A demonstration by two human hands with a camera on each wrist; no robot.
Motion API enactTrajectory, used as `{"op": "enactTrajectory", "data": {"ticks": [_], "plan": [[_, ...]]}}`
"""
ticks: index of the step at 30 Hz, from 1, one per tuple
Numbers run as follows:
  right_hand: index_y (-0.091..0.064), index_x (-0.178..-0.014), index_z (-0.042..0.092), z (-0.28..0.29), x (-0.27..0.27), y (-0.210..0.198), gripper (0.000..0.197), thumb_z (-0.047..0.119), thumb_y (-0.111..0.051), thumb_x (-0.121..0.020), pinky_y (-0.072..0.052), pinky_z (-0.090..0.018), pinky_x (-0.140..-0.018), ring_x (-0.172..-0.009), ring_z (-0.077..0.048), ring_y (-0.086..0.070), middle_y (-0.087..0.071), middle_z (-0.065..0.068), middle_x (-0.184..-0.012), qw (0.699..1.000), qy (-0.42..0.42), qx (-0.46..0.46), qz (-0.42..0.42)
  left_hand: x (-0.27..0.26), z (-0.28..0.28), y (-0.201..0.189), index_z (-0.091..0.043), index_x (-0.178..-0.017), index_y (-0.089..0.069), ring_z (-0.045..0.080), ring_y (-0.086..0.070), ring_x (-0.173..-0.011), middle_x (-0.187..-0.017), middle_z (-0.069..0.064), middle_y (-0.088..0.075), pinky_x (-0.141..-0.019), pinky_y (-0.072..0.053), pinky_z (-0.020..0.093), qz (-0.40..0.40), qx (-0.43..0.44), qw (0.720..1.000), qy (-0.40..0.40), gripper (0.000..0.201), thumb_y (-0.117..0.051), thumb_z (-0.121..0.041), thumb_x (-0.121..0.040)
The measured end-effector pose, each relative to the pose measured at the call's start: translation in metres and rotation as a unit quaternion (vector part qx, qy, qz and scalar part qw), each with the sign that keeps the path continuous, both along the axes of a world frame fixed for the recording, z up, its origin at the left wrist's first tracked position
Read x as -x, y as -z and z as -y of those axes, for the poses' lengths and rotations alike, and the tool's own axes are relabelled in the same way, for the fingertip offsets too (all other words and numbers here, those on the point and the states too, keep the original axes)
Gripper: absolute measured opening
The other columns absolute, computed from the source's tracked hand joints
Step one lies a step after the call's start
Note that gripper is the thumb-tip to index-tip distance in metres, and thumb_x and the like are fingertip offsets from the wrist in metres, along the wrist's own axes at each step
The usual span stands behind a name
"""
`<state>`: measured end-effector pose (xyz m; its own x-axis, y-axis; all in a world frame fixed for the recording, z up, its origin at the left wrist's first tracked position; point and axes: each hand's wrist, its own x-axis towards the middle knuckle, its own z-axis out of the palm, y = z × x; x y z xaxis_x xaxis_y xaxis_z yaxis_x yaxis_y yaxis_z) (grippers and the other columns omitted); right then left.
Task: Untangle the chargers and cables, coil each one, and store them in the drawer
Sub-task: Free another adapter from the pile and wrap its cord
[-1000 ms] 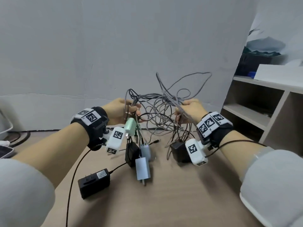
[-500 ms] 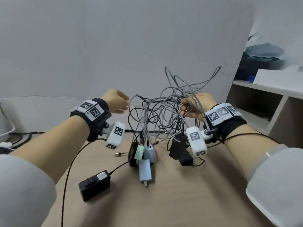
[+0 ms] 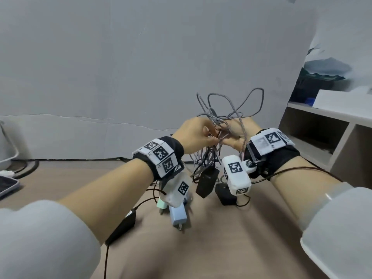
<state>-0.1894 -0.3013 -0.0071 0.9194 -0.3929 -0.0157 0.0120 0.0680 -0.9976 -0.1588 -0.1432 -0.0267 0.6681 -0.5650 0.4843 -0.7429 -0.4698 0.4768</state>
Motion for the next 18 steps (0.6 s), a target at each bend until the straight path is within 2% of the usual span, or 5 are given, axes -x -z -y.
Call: {"op": "enactTrajectory", "data": {"ticks": [2,5,9,15,18], "plan": [[-0.064,-0.101,0.0,-0.003,0.0,-0.002,0.013,-0.004,-0.056,-0.092,-0.061,-0.046,-0.08,-0.089,-0.029,-0.07,-0.067,-0.017,-0.094,0.999,0.001,0.044,0.009,-0.003,0.0,0.0,-0.019,-0.107,-0.072,0.001,-0.048,-0.071,-0.081,-0.015,-0.049,-0.058,-0.033,0.017,0.003,-0.012,1.0,-0.01,0.024,-0.074,-0.034,-0.088],[-0.062,-0.094,-0.006,-0.011,0.003,-0.001,0.02,-0.018,-0.048,-0.089,-0.06,-0.041,-0.057,-0.063,-0.028,-0.068,-0.062,-0.021,-0.083,1.0,0.0,-0.001,0.008,-0.003,-0.001,0.002,-0.016,-0.106,-0.071,0.013,-0.051,-0.083,-0.089,-0.007,-0.053,-0.066,-0.037,0.024,-0.007,-0.051,0.998,-0.023,0.028,-0.077,-0.034,-0.086],[-0.072,-0.093,-0.008,-0.016,0.002,0.0,0.019,-0.018,-0.06,-0.081,-0.062,-0.053,-0.068,-0.067,-0.03,-0.07,-0.072,-0.023,-0.086,0.998,0.027,0.048,-0.026,-0.007,-0.002,0.007,-0.021,-0.084,-0.069,0.015,-0.054,-0.082,-0.083,-0.008,-0.057,-0.06,-0.038,0.019,-0.022,-0.072,0.997,-0.02,0.007,-0.076,-0.02,-0.084],[-0.073,-0.095,-0.006,-0.013,0.0,0.002,0.023,-0.014,-0.072,-0.074,-0.061,-0.05,-0.077,-0.093,-0.035,-0.073,-0.074,-0.025,-0.1,0.995,0.01,0.079,-0.053,-0.012,-0.003,0.012,-0.018,-0.076,-0.068,0.013,-0.059,-0.073,-0.076,-0.006,-0.063,-0.061,-0.04,0.022,-0.098,-0.036,0.994,-0.011,0.01,-0.075,-0.02,-0.083],[-0.07,-0.104,-0.007,-0.013,0.0,0.005,0.024,-0.014,-0.067,-0.081,-0.062,-0.051,-0.08,-0.091,-0.035,-0.075,-0.076,-0.022,-0.094,0.994,0.008,0.094,-0.056,-0.013,-0.003,0.014,-0.016,-0.081,-0.07,0.019,-0.06,-0.076,-0.083,0.001,-0.067,-0.064,-0.046,0.026,-0.102,-0.065,0.993,-0.015,0.01,-0.071,-0.024,-0.086]]}}
